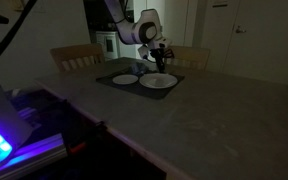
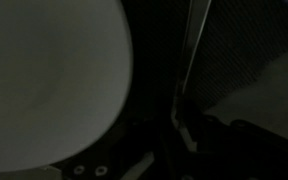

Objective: Move the fork from the plate to the table mat

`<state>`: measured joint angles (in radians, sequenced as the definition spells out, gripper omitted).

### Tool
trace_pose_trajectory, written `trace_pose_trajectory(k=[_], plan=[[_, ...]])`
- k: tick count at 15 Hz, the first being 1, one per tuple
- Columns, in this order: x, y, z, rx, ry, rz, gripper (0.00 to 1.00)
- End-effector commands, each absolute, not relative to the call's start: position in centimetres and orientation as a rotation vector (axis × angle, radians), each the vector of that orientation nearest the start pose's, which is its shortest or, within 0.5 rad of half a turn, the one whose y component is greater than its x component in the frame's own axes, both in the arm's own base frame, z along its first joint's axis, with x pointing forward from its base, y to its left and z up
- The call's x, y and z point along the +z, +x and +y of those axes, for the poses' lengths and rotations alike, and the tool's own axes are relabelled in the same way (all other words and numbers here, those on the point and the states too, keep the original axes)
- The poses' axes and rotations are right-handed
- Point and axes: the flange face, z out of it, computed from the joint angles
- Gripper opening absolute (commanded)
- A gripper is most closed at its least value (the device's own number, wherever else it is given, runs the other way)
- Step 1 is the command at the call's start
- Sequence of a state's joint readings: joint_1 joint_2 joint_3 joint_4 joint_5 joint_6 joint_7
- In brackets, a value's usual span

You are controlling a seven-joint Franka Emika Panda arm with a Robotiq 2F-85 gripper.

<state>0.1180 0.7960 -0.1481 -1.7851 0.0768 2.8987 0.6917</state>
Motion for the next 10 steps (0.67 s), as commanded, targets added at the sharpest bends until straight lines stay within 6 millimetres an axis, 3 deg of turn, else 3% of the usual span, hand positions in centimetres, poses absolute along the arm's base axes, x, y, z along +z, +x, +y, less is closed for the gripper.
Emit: trace_pose_trajectory(k=[1,7,10], plan=[[15.3,67.5,-1.9,-0.513,-2.873,1.106,0.54],[18.5,67.3,-2.4,-0.515,-2.797,1.189,0.98],[19.7,67.4,-2.9,-0.492,-2.794,1.256,1.00]])
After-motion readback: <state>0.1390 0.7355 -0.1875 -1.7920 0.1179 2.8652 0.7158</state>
